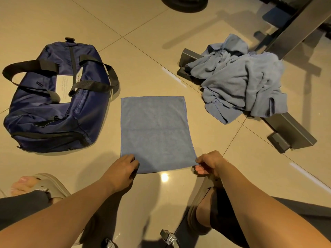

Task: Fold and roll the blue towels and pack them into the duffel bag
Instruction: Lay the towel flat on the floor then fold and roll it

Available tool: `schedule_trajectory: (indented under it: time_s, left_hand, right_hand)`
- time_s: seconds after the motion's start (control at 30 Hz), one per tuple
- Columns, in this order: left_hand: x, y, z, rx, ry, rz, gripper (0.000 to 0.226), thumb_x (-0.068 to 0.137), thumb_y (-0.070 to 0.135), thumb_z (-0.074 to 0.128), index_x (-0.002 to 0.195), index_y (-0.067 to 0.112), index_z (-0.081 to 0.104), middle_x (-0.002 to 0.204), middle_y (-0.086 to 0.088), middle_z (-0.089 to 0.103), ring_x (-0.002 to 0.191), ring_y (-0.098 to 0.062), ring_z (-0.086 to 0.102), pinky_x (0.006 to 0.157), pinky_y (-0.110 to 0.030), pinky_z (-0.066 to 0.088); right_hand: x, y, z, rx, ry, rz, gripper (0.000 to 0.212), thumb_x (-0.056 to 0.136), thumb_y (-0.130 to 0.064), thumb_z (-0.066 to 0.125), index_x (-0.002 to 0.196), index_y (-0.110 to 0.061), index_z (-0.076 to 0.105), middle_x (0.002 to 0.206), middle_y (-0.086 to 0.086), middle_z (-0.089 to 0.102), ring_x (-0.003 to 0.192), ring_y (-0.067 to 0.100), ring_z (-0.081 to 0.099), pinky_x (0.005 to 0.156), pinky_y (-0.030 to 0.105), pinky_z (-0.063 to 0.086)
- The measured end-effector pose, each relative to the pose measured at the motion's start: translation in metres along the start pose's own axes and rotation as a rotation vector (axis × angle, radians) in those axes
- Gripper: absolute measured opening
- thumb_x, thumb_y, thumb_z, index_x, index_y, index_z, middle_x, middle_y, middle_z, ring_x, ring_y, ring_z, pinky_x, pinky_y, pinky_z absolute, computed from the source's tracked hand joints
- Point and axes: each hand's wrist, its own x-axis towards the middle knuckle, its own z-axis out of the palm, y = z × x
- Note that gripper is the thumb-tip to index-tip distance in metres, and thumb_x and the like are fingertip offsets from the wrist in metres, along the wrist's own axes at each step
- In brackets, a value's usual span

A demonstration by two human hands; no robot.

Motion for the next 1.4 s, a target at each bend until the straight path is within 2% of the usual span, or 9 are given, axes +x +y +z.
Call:
schedule_trajectory:
  time_s: [0.3, 0.5, 0.6, 0.73, 0.9, 1.03, 1.13, 1.23, 1.4]
  left_hand:
    - [-0.011, -0.001, -0.006, 0.154, 0.05, -0.011, 0.019, 0.074, 0.021, 0.077, 0.092, 0.02, 0.071, 0.091, -0.002, 0.063, 0.083, -0.024, 0.06, 0.073, -0.036, 0.051]
    - [-0.016, 0.0, -0.02, -0.069, 0.044, -0.119, 0.013, 0.085, 0.021, 0.063, 0.097, 0.023, 0.066, 0.095, 0.002, 0.066, 0.084, -0.022, 0.063, 0.076, -0.032, 0.053]
    - [-0.018, -0.001, -0.022, -0.125, -0.108, -0.186, 0.019, 0.087, 0.019, 0.059, 0.103, 0.024, 0.067, 0.101, 0.0, 0.071, 0.09, -0.026, 0.066, 0.077, -0.033, 0.052]
    - [-0.003, -0.015, -0.045, -0.45, -0.534, -0.342, 0.017, 0.073, 0.01, 0.065, 0.07, 0.026, 0.071, 0.08, 0.003, 0.071, 0.078, -0.019, 0.065, 0.07, -0.028, 0.051]
    - [0.031, -0.036, -0.107, -0.661, -0.649, -0.424, 0.022, 0.076, -0.004, 0.065, 0.084, 0.008, 0.082, 0.074, 0.002, 0.071, 0.071, -0.01, 0.063, 0.073, -0.025, 0.056]
    - [0.055, -0.058, -0.144, -0.763, -0.459, -0.487, 0.02, 0.074, 0.004, 0.06, 0.084, 0.001, 0.077, 0.077, -0.013, 0.066, 0.075, -0.022, 0.059, 0.076, -0.034, 0.053]
    - [0.071, -0.064, -0.152, -0.853, -0.088, -0.631, 0.013, 0.065, 0.011, 0.059, 0.068, 0.001, 0.068, 0.069, -0.012, 0.061, 0.067, -0.021, 0.054, 0.07, -0.036, 0.048]
    - [0.092, -0.072, -0.143, -0.959, 0.222, -0.739, 0.014, 0.075, 0.004, 0.056, 0.077, -0.008, 0.063, 0.077, -0.021, 0.056, 0.073, -0.025, 0.049, 0.068, -0.038, 0.042]
    - [0.124, -0.088, -0.107, -1.072, 0.388, -0.883, 0.017, 0.096, 0.007, 0.055, 0.089, -0.004, 0.064, 0.084, -0.016, 0.057, 0.078, -0.023, 0.047, 0.066, -0.035, 0.039]
  right_hand:
    - [0.001, -0.009, 0.005, -0.067, 0.047, -0.062, 0.021, 0.082, 0.001, 0.077, 0.09, 0.012, 0.061, 0.065, 0.02, 0.062, 0.044, 0.028, 0.057, 0.047, 0.033, 0.054]
    - [0.01, -0.005, 0.001, -0.138, 0.072, 0.0, 0.007, 0.085, 0.013, 0.062, 0.091, 0.012, 0.059, 0.067, 0.023, 0.058, 0.042, 0.027, 0.052, 0.047, 0.031, 0.049]
    - [0.007, -0.005, -0.003, -0.227, 0.001, 0.064, 0.008, 0.091, 0.01, 0.052, 0.096, 0.009, 0.058, 0.073, 0.021, 0.056, 0.048, 0.026, 0.05, 0.045, 0.027, 0.047]
    - [-0.007, -0.022, -0.008, -0.433, -0.214, 0.168, 0.022, 0.098, 0.002, 0.043, 0.093, -0.002, 0.064, 0.071, 0.013, 0.056, 0.05, 0.018, 0.049, 0.044, 0.021, 0.048]
    - [-0.014, -0.065, -0.023, -0.343, -0.292, 0.195, 0.018, 0.094, 0.002, 0.045, 0.097, 0.004, 0.062, 0.064, 0.013, 0.06, 0.043, 0.016, 0.057, 0.045, 0.023, 0.053]
    - [-0.018, -0.105, -0.023, -0.116, -0.259, 0.047, 0.022, 0.088, 0.007, 0.038, 0.087, 0.005, 0.06, 0.065, 0.018, 0.066, 0.045, 0.021, 0.065, 0.043, 0.026, 0.056]
    - [-0.014, -0.132, -0.016, -0.063, -0.149, -0.181, 0.023, 0.083, 0.015, 0.042, 0.094, 0.012, 0.062, 0.068, 0.021, 0.067, 0.052, 0.025, 0.063, 0.048, 0.027, 0.056]
    - [-0.005, -0.152, 0.0, -0.086, -0.061, -0.329, 0.007, 0.086, 0.008, 0.062, 0.09, 0.009, 0.067, 0.068, 0.018, 0.064, 0.053, 0.022, 0.056, 0.048, 0.027, 0.049]
    - [0.041, -0.165, 0.033, -0.065, 0.098, -0.499, 0.009, 0.092, -0.004, 0.068, 0.083, 0.0, 0.068, 0.072, 0.01, 0.057, 0.059, 0.022, 0.042, 0.05, 0.028, 0.035]
